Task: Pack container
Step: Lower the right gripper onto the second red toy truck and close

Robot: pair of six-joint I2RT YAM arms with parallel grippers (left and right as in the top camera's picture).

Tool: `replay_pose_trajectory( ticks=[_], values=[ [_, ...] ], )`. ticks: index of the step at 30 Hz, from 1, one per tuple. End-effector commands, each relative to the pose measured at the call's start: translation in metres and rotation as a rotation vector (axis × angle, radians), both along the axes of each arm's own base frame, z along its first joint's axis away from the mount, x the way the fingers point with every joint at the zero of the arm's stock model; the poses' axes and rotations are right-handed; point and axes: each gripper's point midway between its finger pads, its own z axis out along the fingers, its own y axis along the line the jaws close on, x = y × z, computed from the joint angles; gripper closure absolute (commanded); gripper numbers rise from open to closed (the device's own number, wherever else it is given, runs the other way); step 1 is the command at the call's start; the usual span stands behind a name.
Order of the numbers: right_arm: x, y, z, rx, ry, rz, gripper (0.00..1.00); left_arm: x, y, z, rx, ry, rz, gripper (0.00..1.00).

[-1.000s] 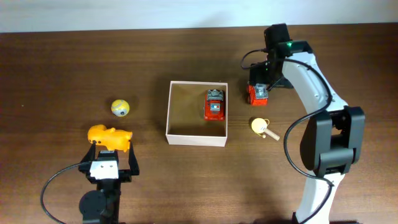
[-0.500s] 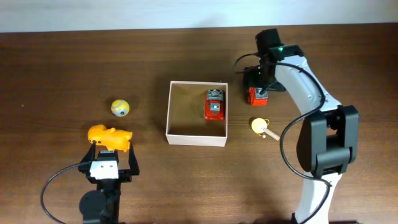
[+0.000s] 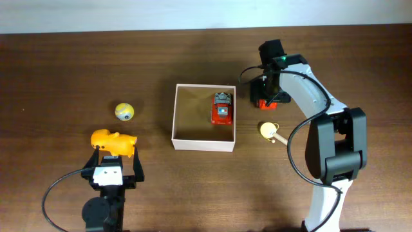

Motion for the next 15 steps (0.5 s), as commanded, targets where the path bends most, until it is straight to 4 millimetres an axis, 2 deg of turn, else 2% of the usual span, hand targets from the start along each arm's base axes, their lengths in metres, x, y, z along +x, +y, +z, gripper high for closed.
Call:
replay_pose_trajectory(
  ticks=[1, 7, 12, 15],
  values=[
    [-0.0010, 0.0011, -0.0033, -0.003, 0.006, 0.037, 0.32, -0.0001, -0.0006, -0.0004, 0.008, -0.003, -0.007, 0.01],
    [0.0012, 0.0015, -0.0028, -0.009, -0.003, 0.077, 0.37, -0.0001, -0.0006, -0.0004, 0.008, -0.003, -0.007, 0.01],
    [0.0029, 0.0018, -0.0025, -0.011, -0.009, 0.091, 0.47, -0.0001, -0.0006, -0.0004, 0.007, -0.003, -0.007, 0.01],
    [0.0039, 0.0020, -0.0023, -0.011, -0.013, 0.091, 0.47, -0.0001, -0.0006, -0.0004, 0.008, -0.003, -0.007, 0.01]
  ],
)
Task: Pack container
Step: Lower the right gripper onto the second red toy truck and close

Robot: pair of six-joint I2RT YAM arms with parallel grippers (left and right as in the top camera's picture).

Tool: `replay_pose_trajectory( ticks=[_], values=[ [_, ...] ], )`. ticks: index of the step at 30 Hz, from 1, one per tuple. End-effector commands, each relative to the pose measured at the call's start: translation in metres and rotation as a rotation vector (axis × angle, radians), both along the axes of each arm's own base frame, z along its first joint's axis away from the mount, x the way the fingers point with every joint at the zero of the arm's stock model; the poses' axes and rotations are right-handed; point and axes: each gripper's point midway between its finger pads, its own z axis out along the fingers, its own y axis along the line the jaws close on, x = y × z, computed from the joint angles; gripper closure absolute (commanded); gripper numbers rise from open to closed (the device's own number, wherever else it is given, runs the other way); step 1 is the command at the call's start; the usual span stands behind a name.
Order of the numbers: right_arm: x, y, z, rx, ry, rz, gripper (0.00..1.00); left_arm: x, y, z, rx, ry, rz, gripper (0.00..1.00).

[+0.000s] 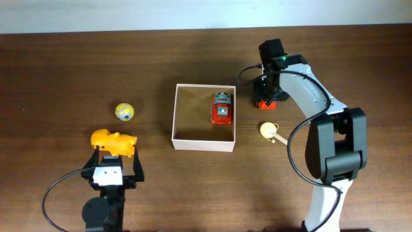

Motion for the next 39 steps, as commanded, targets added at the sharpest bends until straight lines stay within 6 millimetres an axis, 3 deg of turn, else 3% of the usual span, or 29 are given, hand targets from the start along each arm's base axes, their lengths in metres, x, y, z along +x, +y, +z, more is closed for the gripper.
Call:
replay_pose_trajectory(
  ticks=[1, 16, 39],
  values=[
    [0.000, 0.001, -0.003, 0.002, 0.002, 0.017, 0.47, 0.000, -0.001, -0.001, 0.008, -0.002, -0.007, 0.01],
    [0.003, 0.001, -0.002, -0.004, -0.010, 0.034, 0.59, 0.000, -0.001, -0.001, 0.008, -0.002, -0.007, 0.01],
    [0.012, 0.001, 0.006, -0.021, -0.042, 0.088, 0.60, 0.000, -0.001, -0.001, 0.008, -0.002, -0.007, 0.01]
  ],
)
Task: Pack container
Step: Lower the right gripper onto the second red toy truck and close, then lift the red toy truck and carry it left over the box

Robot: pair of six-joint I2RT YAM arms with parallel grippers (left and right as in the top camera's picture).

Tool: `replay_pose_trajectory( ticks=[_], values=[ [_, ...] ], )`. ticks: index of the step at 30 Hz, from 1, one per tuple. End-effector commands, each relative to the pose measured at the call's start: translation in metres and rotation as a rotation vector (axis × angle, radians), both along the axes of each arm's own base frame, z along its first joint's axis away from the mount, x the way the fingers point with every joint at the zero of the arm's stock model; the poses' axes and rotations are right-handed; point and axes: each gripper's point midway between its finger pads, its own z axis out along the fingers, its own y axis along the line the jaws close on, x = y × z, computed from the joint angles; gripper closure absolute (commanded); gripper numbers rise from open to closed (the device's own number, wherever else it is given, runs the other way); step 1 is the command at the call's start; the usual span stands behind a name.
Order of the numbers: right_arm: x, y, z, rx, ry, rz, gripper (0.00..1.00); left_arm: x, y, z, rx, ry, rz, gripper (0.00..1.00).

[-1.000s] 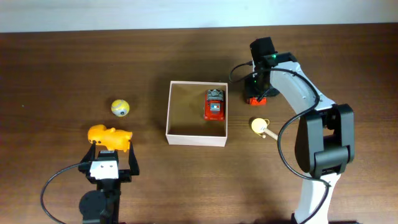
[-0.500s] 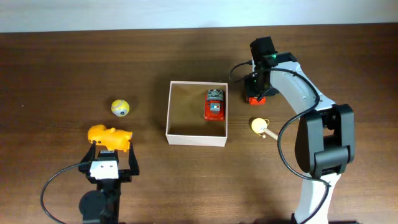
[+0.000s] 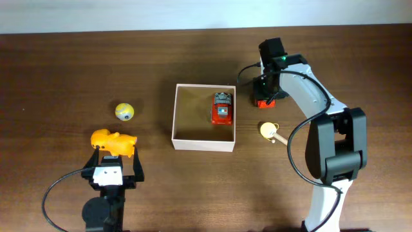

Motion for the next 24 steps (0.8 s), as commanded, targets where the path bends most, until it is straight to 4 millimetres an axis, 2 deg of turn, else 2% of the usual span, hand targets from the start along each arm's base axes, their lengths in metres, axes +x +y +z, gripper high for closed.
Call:
replay_pose_trajectory(
  ticks=[1, 8, 11, 17, 24],
  values=[
    [0.007, 0.001, 0.006, -0.012, -0.023, 0.039, 0.60, 0.000, -0.001, 0.000, 0.008, -0.003, -0.007, 0.01],
    [0.022, 0.003, 0.024, -0.007, -0.076, 0.050, 0.61, 0.000, -0.001, 0.000, 0.008, -0.003, -0.007, 0.01],
    [0.027, 0.004, 0.029, -0.011, -0.094, 0.073, 0.66, 0.000, -0.001, 0.000, 0.008, -0.003, -0.007, 0.01],
    [0.033, 0.001, 0.040, -0.033, -0.120, 0.067, 0.66, 0.000, -0.001, 0.000, 0.007, -0.003, -0.007, 0.01],
    [0.036, 0.001, 0.043, -0.036, -0.130, 0.081, 0.64, 0.000, -0.001, 0.000, 0.008, -0.003, -0.007, 0.01]
  ],
)
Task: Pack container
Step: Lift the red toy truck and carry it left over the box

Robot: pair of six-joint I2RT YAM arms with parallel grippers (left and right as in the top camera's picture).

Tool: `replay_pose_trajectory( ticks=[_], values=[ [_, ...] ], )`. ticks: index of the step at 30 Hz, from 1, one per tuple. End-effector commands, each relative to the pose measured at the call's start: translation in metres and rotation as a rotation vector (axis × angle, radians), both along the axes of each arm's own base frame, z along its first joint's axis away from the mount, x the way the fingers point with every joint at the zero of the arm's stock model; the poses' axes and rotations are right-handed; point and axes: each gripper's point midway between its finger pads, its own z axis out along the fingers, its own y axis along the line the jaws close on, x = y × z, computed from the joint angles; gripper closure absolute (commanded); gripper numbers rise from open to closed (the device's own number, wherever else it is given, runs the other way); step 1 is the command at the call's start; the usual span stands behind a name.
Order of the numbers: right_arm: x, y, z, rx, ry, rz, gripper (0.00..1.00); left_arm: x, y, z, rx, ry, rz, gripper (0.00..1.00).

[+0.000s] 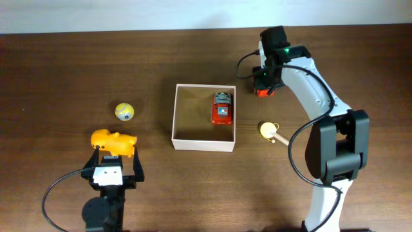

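A white open box (203,144) stands mid-table with a red toy car (222,109) in its right half. My right gripper (264,85) is right of the box's far corner, shut on a small red toy (262,91) that shows just beneath its fingers. Left of the box lie a yellow ball (125,112) and an orange toy animal (114,140). A small yellow toy with a stick (269,131) lies right of the box. My left gripper (117,158) rests open at the front left, just behind the orange animal.
The right arm's links (335,151) and cable arc over the table's right side down to the front edge. The left arm's base and cable (103,209) sit at the front left. The pale wall edge runs along the far side of the table.
My right gripper has moved toward the far edge, and the small red toy has gone with it, from beside the box's right wall to beyond its far corner. The left arm is unchanged.
My right gripper stood over the small red toy right of the box, with the toy on the table showing below it. It stayed low there through the following moments. Now gripper and toy are together farther back. The left arm and the other toys kept still.
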Motion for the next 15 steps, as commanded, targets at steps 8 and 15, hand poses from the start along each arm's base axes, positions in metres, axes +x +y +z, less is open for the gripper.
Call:
replay_pose_trajectory(
  ticks=[8, 15],
  values=[
    [0.015, 0.000, 0.024, -0.010, -0.067, 0.005, 0.64, 0.000, -0.001, -0.001, 0.007, -0.002, -0.007, 0.01],
    [0.027, 0.003, 0.073, 0.004, -0.142, 0.005, 0.64, 0.000, -0.001, -0.001, 0.008, -0.002, -0.007, 0.01]
  ],
)
